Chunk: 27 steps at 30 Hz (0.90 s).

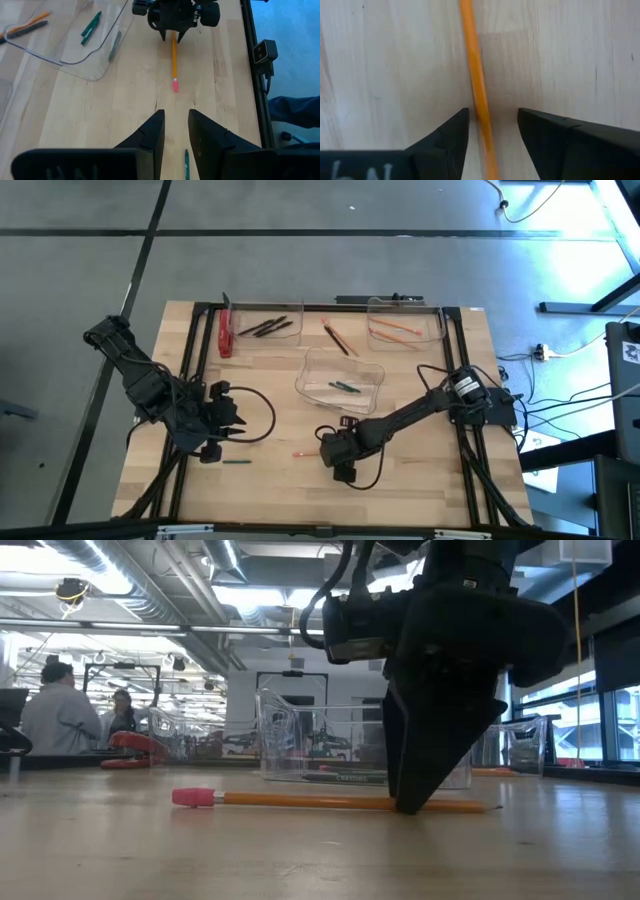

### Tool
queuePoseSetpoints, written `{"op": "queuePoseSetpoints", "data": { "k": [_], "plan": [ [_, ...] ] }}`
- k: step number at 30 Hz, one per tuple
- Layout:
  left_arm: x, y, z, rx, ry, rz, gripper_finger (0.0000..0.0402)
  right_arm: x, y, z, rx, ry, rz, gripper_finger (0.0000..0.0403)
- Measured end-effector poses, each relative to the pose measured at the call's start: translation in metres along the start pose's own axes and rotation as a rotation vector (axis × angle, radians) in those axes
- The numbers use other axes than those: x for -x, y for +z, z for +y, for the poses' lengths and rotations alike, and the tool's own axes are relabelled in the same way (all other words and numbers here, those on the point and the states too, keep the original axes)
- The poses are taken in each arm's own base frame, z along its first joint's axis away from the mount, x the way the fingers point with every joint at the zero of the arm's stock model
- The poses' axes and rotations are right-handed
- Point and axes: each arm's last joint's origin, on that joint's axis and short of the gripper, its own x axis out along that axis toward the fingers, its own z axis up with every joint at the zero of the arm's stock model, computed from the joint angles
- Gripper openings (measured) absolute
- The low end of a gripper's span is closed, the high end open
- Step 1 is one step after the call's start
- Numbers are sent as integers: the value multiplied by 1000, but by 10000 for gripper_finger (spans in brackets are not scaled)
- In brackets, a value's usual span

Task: Sort crayons/erasers/pens/pencils in bins
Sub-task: Put the orange pencil into the top right transparent bin

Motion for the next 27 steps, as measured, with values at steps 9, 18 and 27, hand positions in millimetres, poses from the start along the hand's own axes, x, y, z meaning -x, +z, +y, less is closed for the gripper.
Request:
{"op": "queuePoseSetpoints", "data": {
  "k": [9,18,27],
  "plan": [
    [0,0,0,2,0,0,79,-2,0,-2,11,13,16,91],
    [0,0,0,2,0,0,79,-3,1,-5,7,24,26,13],
    [0,1,1,8,45,-39,79,-4,2,-4,0,35,23,12]
  ]
}}
